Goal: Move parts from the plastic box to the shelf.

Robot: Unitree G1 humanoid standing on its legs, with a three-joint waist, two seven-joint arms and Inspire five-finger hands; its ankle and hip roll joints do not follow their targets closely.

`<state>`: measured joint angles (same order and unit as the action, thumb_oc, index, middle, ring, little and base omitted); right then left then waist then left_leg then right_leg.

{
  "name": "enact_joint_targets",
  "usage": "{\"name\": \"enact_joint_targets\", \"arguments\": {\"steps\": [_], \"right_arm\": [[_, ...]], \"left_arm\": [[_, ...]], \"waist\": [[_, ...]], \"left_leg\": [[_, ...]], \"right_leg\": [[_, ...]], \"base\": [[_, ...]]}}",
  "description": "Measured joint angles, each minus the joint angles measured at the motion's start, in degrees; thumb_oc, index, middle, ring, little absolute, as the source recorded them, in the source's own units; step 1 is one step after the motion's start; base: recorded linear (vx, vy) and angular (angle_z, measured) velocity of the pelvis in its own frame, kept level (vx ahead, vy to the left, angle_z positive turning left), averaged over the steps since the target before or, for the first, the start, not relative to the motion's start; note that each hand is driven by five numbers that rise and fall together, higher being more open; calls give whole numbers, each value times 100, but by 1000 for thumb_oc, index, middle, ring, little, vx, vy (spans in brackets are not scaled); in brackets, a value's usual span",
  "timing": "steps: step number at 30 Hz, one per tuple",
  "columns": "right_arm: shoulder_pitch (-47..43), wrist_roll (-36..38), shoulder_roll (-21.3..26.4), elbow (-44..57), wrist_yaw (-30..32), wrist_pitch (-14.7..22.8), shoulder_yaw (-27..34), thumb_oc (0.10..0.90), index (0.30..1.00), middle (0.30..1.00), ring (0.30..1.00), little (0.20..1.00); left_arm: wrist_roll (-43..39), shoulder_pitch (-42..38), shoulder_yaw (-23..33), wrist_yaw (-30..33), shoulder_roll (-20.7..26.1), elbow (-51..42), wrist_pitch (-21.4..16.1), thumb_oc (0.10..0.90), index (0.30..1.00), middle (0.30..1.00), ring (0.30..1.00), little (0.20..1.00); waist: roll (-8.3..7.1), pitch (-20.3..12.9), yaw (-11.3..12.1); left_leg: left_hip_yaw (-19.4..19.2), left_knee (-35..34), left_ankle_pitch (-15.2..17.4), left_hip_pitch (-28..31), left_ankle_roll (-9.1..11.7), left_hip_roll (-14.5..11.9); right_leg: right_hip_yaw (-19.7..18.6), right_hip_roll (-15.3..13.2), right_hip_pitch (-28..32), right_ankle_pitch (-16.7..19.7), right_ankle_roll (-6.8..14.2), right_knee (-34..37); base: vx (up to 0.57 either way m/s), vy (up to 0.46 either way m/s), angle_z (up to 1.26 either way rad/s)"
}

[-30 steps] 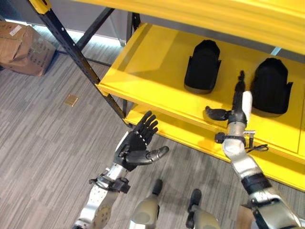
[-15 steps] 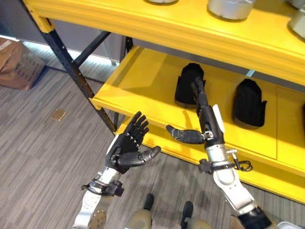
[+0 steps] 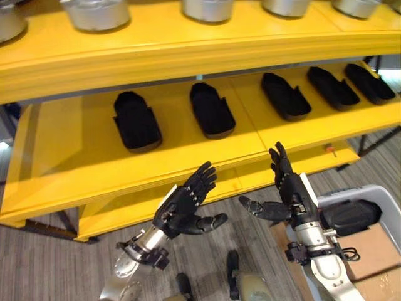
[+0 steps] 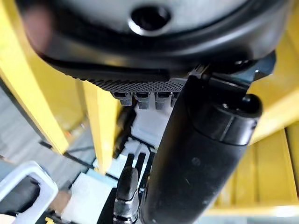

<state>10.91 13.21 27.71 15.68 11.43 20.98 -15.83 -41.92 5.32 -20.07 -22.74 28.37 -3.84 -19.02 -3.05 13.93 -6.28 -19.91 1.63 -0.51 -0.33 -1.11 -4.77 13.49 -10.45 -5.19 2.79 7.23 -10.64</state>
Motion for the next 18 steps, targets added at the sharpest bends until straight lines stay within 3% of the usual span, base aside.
{"name": "enact_joint_targets", "arguments": {"steps": [1,3,4,5,7,9,10,12,13,15,17,18], "right_arm": [[-297,-18,22,3,12,50,-134,900,1000,1000,1000,1000],[-623,-24,20,-3,14,99,-161,900,1000,1000,1000,1000],[-698,-25,35,-15,39,96,-151,900,1000,1000,1000,1000],[-672,-27,41,-20,56,88,-151,900,1000,1000,1000,1000],[-605,-28,30,-13,67,75,-151,900,1000,1000,1000,1000],[-618,-29,0,-19,27,19,-188,900,1000,1000,1000,1000],[-720,-27,-7,-87,13,-43,-271,900,1000,1000,1000,1000],[-717,-20,72,-127,78,-151,-290,900,1000,1000,1000,1000],[-680,-20,153,-142,129,-152,-235,900,1000,1000,1000,1000],[-694,-30,317,-346,186,-159,-190,900,1000,1000,1000,1000],[-678,-85,303,-505,270,-268,-177,900,1000,1000,1000,1000],[-670,-91,225,-736,328,-359,-174,900,1000,1000,1000,1000]], "left_arm": [[-17,12,-126,-32,14,-25,-101,900,1000,1000,1000,1000],[-11,-26,-154,-34,-52,-22,-105,900,1000,1000,1000,1000],[-6,-29,-195,-24,-97,12,-97,900,1000,1000,1000,1000],[-12,65,-196,-24,-135,-28,-108,900,1000,1000,1000,1000],[-52,217,-182,-26,-100,-59,-129,900,1000,1000,1000,1000],[-52,375,-87,15,-26,-66,-152,900,1000,1000,1000,1000],[-52,483,-19,107,11,-58,-194,900,1000,1000,1000,1000],[-43,413,-19,282,-31,125,-198,900,1000,1000,1000,1000],[-42,282,-51,330,-58,150,-198,900,1000,1000,1000,1000],[-47,144,-51,373,-169,157,-227,900,1000,1000,1000,1000],[-49,97,-41,379,-256,143,-268,900,1000,1000,1000,1000],[-50,96,-58,382,-260,162,-301,900,1000,1000,1000,1000]], "waist": [[123,8,83],[248,21,112],[311,61,84],[332,53,115],[261,28,202],[209,25,317],[204,31,358],[209,30,201],[186,30,152],[185,18,58],[194,12,19],[217,6,9]], "left_leg": [[-323,-15,76,126,-47,-41],[-669,-144,-22,126,-43,-158],[-860,-139,-96,142,-15,-233],[-1000,-79,-85,169,-14,-312],[-1319,11,-127,190,87,-428],[-1649,59,-231,239,261,-560],[-1883,248,-175,215,344,-756],[-2047,474,-46,189,237,-1115],[-1985,427,-35,234,323,-1133],[-2006,418,-143,265,483,-1266],[-2148,400,-175,294,500,-1350],[-2301,344,-274,385,496,-1372]], "right_leg": [[2,117,60,225,-15,334],[-19,138,178,487,291,981],[272,9,74,-7,-99,272],[500,-197,52,-519,-182,-598],[797,-452,180,-943,-222,-1143],[1079,-266,136,-962,-280,-768],[1032,-66,96,-889,-401,-535],[714,369,195,-568,-655,22],[652,485,186,-506,-701,172],[777,578,63,-611,-785,212],[1064,574,7,-597,-807,226],[919,610,-48,-486,-864,204]], "base": [[-13,-13,-92],[-10,-44,-107],[-35,-70,-84],[-60,-80,-75],[-84,-157,-77],[-71,-174,-119],[-43,-113,-148],[-58,-200,-141],[-83,-281,-103],[-82,-247,-61],[-73,-218,-69],[-81,-249,-77]]}}
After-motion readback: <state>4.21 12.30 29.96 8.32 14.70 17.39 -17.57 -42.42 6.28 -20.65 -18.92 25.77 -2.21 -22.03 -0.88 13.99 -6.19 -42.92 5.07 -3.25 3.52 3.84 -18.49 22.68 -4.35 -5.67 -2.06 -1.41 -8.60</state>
